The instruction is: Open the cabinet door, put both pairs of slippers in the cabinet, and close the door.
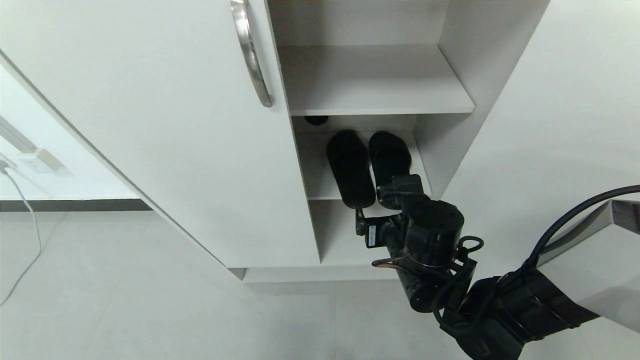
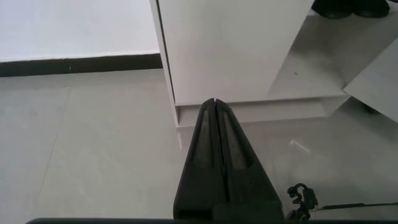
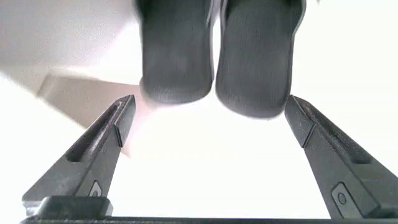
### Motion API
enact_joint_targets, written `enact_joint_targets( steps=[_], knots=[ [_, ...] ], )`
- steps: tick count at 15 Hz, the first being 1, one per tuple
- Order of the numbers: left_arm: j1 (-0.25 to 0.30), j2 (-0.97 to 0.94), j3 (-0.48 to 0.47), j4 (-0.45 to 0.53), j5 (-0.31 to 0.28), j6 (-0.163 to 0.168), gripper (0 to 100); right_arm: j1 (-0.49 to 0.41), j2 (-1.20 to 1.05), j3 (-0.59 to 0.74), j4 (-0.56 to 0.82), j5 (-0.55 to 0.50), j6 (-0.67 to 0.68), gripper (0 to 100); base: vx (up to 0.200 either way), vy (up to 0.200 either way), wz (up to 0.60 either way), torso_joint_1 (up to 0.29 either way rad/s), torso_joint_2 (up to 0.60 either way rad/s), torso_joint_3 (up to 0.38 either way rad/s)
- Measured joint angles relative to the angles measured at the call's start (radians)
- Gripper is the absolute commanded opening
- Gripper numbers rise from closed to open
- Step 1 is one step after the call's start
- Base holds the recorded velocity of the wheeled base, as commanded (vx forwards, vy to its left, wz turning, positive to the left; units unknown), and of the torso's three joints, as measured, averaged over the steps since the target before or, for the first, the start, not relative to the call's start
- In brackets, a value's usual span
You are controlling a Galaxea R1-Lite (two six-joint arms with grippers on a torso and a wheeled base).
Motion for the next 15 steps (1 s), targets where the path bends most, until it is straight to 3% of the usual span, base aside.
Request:
enact_joint_targets(
  steps=[15],
  knots=[
    [0.000, 0.000, 0.000, 0.000, 0.000, 0.000, 0, 0.003, 0.021, 0.017, -0.012, 0.002, 0.000, 100, 0.000, 0.000, 0.00, 0.000, 0.00, 0.000]
  ],
)
